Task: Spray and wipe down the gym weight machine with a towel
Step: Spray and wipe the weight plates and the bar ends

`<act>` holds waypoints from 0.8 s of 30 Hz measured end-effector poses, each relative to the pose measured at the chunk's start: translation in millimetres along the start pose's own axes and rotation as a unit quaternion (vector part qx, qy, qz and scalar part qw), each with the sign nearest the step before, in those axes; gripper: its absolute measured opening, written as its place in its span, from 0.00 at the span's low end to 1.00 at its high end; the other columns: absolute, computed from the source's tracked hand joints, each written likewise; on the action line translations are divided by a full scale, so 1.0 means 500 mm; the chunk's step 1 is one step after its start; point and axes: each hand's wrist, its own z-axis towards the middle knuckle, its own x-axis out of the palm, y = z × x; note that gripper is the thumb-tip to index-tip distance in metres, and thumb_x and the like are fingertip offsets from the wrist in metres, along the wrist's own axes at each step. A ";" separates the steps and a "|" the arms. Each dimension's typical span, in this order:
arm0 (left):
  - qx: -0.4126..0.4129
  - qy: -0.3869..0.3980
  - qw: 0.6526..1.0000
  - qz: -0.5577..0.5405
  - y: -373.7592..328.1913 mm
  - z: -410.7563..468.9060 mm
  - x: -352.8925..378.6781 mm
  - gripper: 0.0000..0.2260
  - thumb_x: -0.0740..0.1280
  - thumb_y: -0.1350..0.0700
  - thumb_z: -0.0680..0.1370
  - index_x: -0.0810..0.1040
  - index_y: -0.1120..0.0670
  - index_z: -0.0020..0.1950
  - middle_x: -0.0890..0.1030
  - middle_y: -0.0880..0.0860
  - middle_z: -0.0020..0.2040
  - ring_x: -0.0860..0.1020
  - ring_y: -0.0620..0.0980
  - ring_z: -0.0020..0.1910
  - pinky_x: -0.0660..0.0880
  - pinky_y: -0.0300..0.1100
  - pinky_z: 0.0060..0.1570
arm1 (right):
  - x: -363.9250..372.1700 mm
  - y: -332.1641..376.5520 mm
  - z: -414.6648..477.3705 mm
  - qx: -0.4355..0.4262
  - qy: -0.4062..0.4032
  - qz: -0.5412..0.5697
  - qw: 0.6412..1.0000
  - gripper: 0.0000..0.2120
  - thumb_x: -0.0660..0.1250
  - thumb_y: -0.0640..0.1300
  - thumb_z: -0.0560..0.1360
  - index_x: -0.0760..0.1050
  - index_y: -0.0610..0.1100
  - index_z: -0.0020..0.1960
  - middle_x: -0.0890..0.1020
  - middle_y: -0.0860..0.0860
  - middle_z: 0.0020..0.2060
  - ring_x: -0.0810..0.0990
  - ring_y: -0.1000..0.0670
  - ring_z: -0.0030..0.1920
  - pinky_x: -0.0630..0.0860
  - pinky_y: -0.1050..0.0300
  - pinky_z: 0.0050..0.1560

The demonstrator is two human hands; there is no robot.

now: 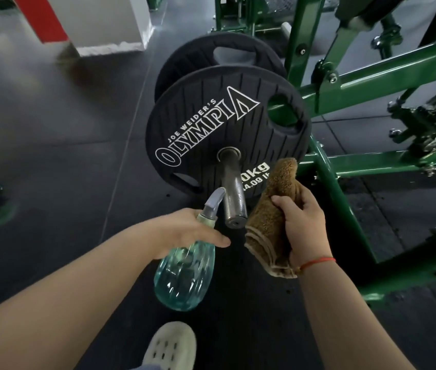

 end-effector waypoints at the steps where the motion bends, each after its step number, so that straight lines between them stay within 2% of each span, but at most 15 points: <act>1: 0.008 -0.001 1.000 0.003 -0.007 0.004 -0.016 0.34 0.83 0.43 0.62 0.77 0.44 0.65 0.81 0.48 0.61 0.78 0.51 0.63 0.72 0.53 0.70 | 0.007 0.004 0.005 -0.014 0.001 -0.012 1.000 0.22 0.71 0.45 0.76 0.74 0.58 0.68 0.82 0.51 0.56 0.82 0.45 0.55 0.81 0.40 0.57; 3: 0.021 -0.003 1.000 0.004 -0.022 0.003 -0.031 0.30 0.83 0.37 0.57 0.83 0.44 0.56 0.82 0.46 0.58 0.79 0.50 0.61 0.73 0.52 0.68 | 0.013 0.008 0.004 -0.032 0.006 -0.032 0.999 0.23 0.71 0.44 0.76 0.73 0.58 0.69 0.81 0.53 0.57 0.82 0.47 0.56 0.80 0.41 0.59; 5: 0.027 -0.002 1.000 0.001 -0.035 0.004 -0.049 0.25 0.81 0.36 0.58 0.85 0.45 0.51 0.84 0.49 0.55 0.81 0.52 0.58 0.76 0.52 0.64 | 0.023 0.014 0.007 -0.054 0.009 -0.056 0.997 0.25 0.72 0.45 0.74 0.72 0.58 0.70 0.81 0.53 0.58 0.81 0.48 0.57 0.80 0.41 0.60; 8: 0.023 0.006 1.000 0.015 -0.049 0.011 -0.075 0.26 0.83 0.38 0.58 0.83 0.48 0.50 0.86 0.53 0.52 0.83 0.55 0.56 0.78 0.56 0.62 | 0.036 0.027 0.016 -0.091 0.015 -0.118 0.989 0.29 0.73 0.46 0.73 0.70 0.56 0.72 0.79 0.54 0.60 0.79 0.49 0.59 0.78 0.44 0.62; 11: 0.028 0.016 0.999 0.027 -0.053 0.019 -0.096 0.25 0.81 0.39 0.58 0.82 0.48 0.50 0.85 0.51 0.51 0.82 0.54 0.56 0.77 0.55 0.63 | 0.043 0.041 0.026 -0.134 0.014 -0.215 0.967 0.29 0.73 0.46 0.75 0.68 0.54 0.72 0.77 0.54 0.60 0.77 0.51 0.60 0.75 0.55 0.58; 13: 0.042 0.014 0.999 0.029 -0.051 0.025 -0.110 0.26 0.80 0.38 0.59 0.83 0.47 0.52 0.85 0.50 0.51 0.82 0.52 0.57 0.76 0.54 0.65 | 0.054 0.047 0.029 -0.182 0.028 -0.319 0.930 0.26 0.71 0.47 0.76 0.69 0.55 0.72 0.78 0.54 0.59 0.78 0.50 0.59 0.72 0.57 0.55; 14: 0.047 0.013 0.998 0.026 -0.048 0.029 -0.118 0.27 0.79 0.37 0.59 0.83 0.47 0.53 0.85 0.50 0.52 0.81 0.52 0.57 0.76 0.52 0.64 | 0.066 0.047 0.030 -0.206 0.048 -0.383 0.899 0.25 0.69 0.48 0.77 0.69 0.56 0.72 0.78 0.53 0.61 0.77 0.49 0.60 0.72 0.56 0.56; 16: 0.056 0.026 0.998 0.024 -0.042 0.028 -0.131 0.31 0.75 0.34 0.61 0.80 0.46 0.60 0.84 0.49 0.56 0.81 0.47 0.56 0.76 0.43 0.56 | 0.097 0.035 0.030 -0.233 0.097 -0.513 0.820 0.23 0.64 0.51 0.80 0.68 0.60 0.73 0.74 0.53 0.68 0.73 0.46 0.64 0.72 0.51 0.62; 17: 0.059 0.038 0.997 0.030 -0.038 0.028 -0.137 0.35 0.71 0.33 0.62 0.78 0.46 0.65 0.83 0.47 0.59 0.80 0.44 0.57 0.74 0.40 0.56 | 0.116 0.026 0.030 -0.240 0.104 -0.559 0.786 0.22 0.62 0.53 0.81 0.66 0.63 0.74 0.70 0.55 0.71 0.70 0.44 0.66 0.71 0.47 0.64; 18: 0.060 0.050 0.996 0.035 -0.034 0.027 -0.142 0.38 0.68 0.31 0.62 0.76 0.46 0.70 0.80 0.46 0.63 0.78 0.43 0.60 0.72 0.40 0.59 | 0.132 0.020 0.035 -0.247 0.100 -0.589 0.763 0.21 0.60 0.54 0.81 0.66 0.65 0.73 0.67 0.57 0.73 0.68 0.44 0.68 0.70 0.44 0.65; 19: 0.063 0.060 0.996 0.033 -0.026 0.031 -0.148 0.40 0.64 0.30 0.63 0.75 0.46 0.72 0.78 0.46 0.65 0.76 0.43 0.63 0.71 0.40 0.63 | 0.148 0.019 0.046 -0.253 0.092 -0.602 0.752 0.20 0.59 0.54 0.82 0.66 0.65 0.73 0.66 0.58 0.74 0.66 0.44 0.69 0.70 0.43 0.65; 20: 0.069 0.066 0.995 0.020 -0.016 0.036 -0.155 0.39 0.62 0.29 0.65 0.74 0.45 0.72 0.78 0.46 0.64 0.77 0.41 0.62 0.73 0.37 0.62 | 0.164 0.020 0.067 -0.262 0.085 -0.605 0.747 0.20 0.59 0.53 0.82 0.67 0.66 0.72 0.66 0.59 0.74 0.66 0.44 0.69 0.69 0.43 0.64; 22: 0.086 0.063 0.994 0.002 0.003 0.045 -0.159 0.38 0.57 0.28 0.68 0.74 0.45 0.73 0.80 0.47 0.62 0.79 0.34 0.53 0.75 0.31 0.52 | 0.191 0.033 0.121 -0.278 0.081 -0.609 0.738 0.19 0.59 0.52 0.82 0.69 0.65 0.71 0.67 0.60 0.73 0.67 0.44 0.69 0.68 0.45 0.63; 23: 0.095 0.049 0.994 0.002 0.017 0.055 -0.160 0.40 0.55 0.24 0.68 0.73 0.44 0.73 0.79 0.48 0.65 0.77 0.35 0.59 0.73 0.34 0.59 | 0.206 0.039 0.150 -0.283 0.083 -0.615 0.731 0.19 0.59 0.52 0.82 0.69 0.65 0.71 0.67 0.60 0.74 0.67 0.43 0.68 0.68 0.45 0.63; 24: 0.104 0.031 0.994 -0.006 0.032 0.069 -0.161 0.43 0.55 0.19 0.67 0.73 0.42 0.74 0.77 0.49 0.69 0.74 0.41 0.67 0.69 0.42 0.69 | 0.221 0.044 0.175 -0.286 0.087 -0.624 0.722 0.19 0.59 0.52 0.82 0.70 0.65 0.71 0.67 0.60 0.74 0.67 0.42 0.69 0.67 0.45 0.64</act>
